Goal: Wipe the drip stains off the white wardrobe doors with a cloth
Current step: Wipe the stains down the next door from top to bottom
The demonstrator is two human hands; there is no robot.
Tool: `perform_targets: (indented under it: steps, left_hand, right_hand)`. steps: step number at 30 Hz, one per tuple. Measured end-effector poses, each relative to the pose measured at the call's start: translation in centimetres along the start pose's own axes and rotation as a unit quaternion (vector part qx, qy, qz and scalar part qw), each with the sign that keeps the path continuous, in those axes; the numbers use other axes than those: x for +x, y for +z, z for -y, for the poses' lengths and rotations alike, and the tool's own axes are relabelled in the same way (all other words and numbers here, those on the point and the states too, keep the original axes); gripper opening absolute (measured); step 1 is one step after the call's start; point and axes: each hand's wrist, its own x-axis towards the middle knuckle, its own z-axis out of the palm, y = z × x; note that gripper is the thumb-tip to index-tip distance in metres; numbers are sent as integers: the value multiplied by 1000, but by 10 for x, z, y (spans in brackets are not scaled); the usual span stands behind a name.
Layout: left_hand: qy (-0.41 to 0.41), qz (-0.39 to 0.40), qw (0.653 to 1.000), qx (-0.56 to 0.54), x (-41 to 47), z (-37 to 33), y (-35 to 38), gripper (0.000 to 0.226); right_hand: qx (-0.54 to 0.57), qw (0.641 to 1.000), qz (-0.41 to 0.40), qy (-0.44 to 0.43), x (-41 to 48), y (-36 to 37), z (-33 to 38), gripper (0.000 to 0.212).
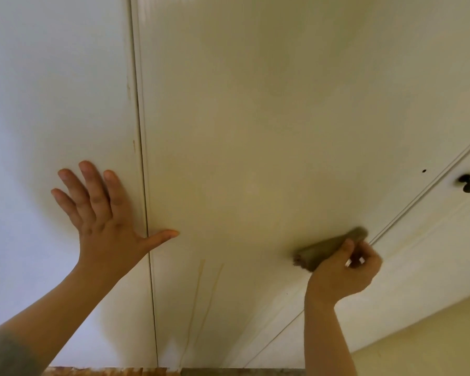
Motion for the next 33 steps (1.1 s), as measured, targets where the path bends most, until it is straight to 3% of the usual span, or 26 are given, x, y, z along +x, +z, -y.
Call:
perform_targets:
  steps: [3,6,9,13,15,20,24,28,33]
  left_hand:
    - [-6,4,1000,-8,0,-3,-2,140]
    - [-7,-1,1000,-9,0,-3,-3,140]
    - [-10,1,1000,-15,0,-2,-2,139]
    - [-7,5,1000,-19,0,-3,-4,139]
    - [-6,4,1000,-14,0,-4,-4,140]
    - [-8,10,999,-32,-2,-6,-8,136]
    - [19,21,997,-74,-10,5,-17,118]
    - [67,64,991,-95,-31,25,-30,96]
    - [40,121,985,-117,-60,51,-36,85]
  right_hand:
    - [14,995,-18,-97,35,12,22,12]
    - [22,994,-48,-91,40,12,9,9]
    - [-32,997,-63,-8,21,-3,-20,22]
    - [-104,977,-27,184,-9,-29,-57,11]
    - [-102,968,-19,228,-16,-36,-55,8]
    - [-44,988,68,130,-38,-24,1,9]
    - [-8,984,165,63,-71,-18,28,11]
    - [5,968,250,-8,-101,-18,42,23]
    - [26,913,373,-165,-132,0,47,11]
